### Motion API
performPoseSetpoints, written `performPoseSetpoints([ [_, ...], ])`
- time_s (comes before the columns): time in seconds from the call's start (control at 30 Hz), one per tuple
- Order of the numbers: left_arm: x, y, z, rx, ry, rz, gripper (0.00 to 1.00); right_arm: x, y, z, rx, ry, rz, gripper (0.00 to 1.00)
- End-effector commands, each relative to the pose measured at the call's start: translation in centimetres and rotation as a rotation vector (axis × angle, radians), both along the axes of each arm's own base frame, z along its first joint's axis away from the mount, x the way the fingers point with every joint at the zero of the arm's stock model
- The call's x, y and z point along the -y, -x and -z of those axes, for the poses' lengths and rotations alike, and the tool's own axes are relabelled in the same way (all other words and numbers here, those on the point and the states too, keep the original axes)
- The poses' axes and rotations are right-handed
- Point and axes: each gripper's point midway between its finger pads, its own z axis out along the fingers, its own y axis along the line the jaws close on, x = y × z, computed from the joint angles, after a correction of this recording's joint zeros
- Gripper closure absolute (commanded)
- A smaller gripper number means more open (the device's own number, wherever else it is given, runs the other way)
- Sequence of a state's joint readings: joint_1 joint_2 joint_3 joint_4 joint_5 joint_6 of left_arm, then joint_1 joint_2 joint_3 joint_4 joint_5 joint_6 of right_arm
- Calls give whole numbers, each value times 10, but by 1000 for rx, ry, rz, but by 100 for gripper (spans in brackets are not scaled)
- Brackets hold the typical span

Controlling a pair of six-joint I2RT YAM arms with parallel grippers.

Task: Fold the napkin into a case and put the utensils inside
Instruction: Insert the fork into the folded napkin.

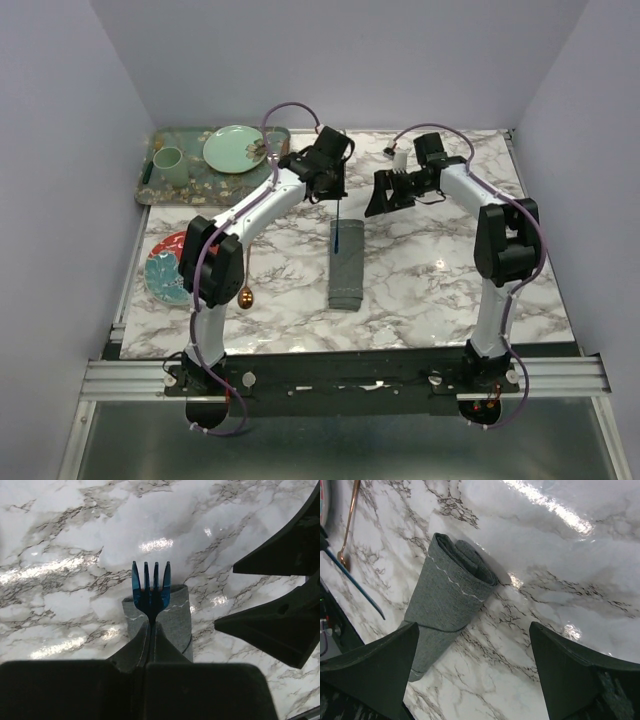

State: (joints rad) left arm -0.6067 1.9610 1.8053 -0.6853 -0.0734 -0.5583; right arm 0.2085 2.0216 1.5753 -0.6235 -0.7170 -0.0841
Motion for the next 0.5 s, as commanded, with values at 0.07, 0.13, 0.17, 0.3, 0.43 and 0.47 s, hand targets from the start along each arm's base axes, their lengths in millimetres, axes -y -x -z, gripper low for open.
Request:
performPoseSetpoints([
  [0.07, 12, -22, 14, 27, -51, -13, 100, -17, -2, 13, -66, -93, -9, 3],
  [0.13, 19, -22, 18, 22, -49, 2, 100, -17, -2, 21, -87, -95, -5, 5],
  [0.17, 22, -22, 22, 8, -45, 9, 100, -18, -1, 22, -92, -101, -4, 5],
  [0.3, 29, -14, 37, -53, -41, 28, 100, -20, 1, 33, -130, -109, 17, 6],
  [0.43, 28, -2, 53, -117, -40, 34, 100, -22, 5, 41, -165, -131, 23, 9],
  [0.47, 26, 2, 58, -134, -44, 35, 100, -23, 6, 41, -174, -137, 25, 9],
])
